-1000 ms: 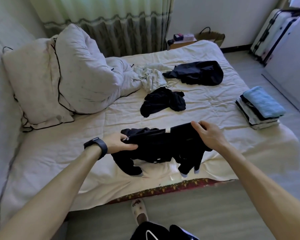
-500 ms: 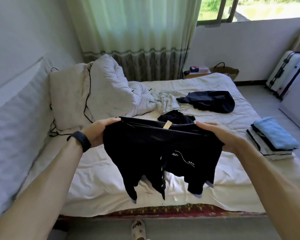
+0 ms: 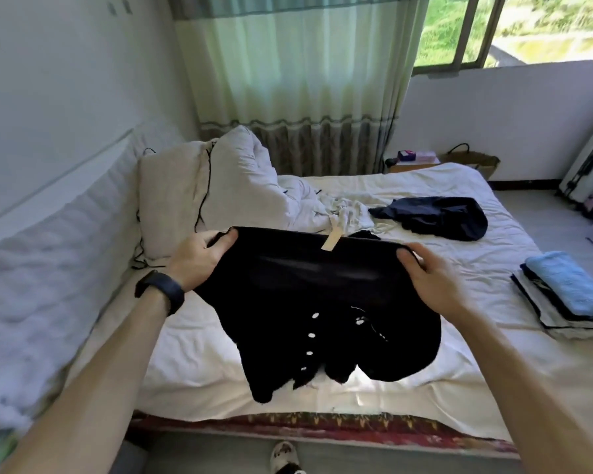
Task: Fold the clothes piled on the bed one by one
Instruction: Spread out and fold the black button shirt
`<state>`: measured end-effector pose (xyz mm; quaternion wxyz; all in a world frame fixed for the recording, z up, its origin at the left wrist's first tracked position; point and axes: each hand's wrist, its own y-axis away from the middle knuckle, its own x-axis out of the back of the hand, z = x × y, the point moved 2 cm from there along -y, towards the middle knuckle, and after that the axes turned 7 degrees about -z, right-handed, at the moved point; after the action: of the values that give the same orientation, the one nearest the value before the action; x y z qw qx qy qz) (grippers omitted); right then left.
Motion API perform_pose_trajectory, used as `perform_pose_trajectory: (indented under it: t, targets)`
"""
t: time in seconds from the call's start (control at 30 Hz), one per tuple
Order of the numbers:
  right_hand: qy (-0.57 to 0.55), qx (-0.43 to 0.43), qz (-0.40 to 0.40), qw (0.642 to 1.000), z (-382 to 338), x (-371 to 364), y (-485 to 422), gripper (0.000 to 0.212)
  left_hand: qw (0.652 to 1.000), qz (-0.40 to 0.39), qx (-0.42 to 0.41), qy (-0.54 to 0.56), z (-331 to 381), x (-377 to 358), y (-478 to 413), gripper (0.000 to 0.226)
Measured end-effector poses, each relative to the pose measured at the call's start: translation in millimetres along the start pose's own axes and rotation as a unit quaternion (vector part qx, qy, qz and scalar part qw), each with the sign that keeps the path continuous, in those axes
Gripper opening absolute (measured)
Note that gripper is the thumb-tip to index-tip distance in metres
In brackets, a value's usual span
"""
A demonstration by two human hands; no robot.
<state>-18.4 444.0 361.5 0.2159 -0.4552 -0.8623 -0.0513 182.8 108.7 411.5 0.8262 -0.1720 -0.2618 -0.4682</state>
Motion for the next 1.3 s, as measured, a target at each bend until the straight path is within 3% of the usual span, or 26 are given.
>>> perform_pose_trajectory:
  t: [0.07,0.13,0.2,0.23,0.3,0.37,0.47,0.63,0.83,1.0,1.1,1.3]
  targets:
    - [-0.018,-0.006,-0.017,1.0,-0.7,0.7,7.0,0.018,0.993,-0.009,0.041,0.109,-18.7,-6.4,16.4,0.011]
    - [-0.045,-0.027,-0.039,0.998,-3.2,7.6,8.9,0.014,0.973,-0.066,0.078,0.205,-36.9,-6.3,30.6,0.014]
    - [-0.072,-0.035,-0.049,0.996,-7.9,15.6,8.3,0.026,0.951,-0.15,0.105,0.251,-48.1,-2.4,38.4,0.014]
    - [-0.085,-0.037,-0.049,0.995,-9.2,19.3,5.9,0.033,0.95,-0.181,0.118,0.226,-50.0,2.5,38.6,0.02]
    - [-0.085,-0.033,-0.04,0.995,-12.1,22.5,-4.6,0.035,0.962,-0.206,0.127,0.126,-52.2,12.7,26.4,0.06]
    - [-0.04,-0.022,-0.013,0.999,-12.3,20.7,-22.2,0.028,0.978,-0.178,0.105,0.011,-50.5,19.6,3.1,0.084]
    - [0.037,-0.019,0.037,0.998,-4.2,9.5,-56.3,0.019,0.985,-0.099,0.086,-0.11,-49.5,17.1,-44.0,0.075]
    - [0.13,-0.054,0.058,0.988,38.4,-18.8,-133.2,0.027,0.981,-0.078,0.129,-0.123,-84.7,-14.9,-132.4,0.058]
    - [0.24,-0.115,0.032,0.963,143.4,-77.1,-240.0,0.034,0.976,-0.065,0.21,0.002,-195.2,-85.4,-247.3,0.061]
    - [0.307,-0.149,-0.016,0.94,259.0,-134.4,-315.8,0.033,0.948,-0.129,0.291,0.014,-302.0,-166.4,-328.2,0.055]
    - [0.314,-0.163,-0.049,0.934,335.6,-172.3,-349.1,0.031,0.949,-0.102,0.297,0.019,-363.6,-219.5,-365.9,0.058]
    - [0.376,-0.228,-0.127,0.889,476.9,-226.4,-367.8,0.034,0.938,-0.146,0.313,-0.038,-473.5,-322.4,-391.0,0.016]
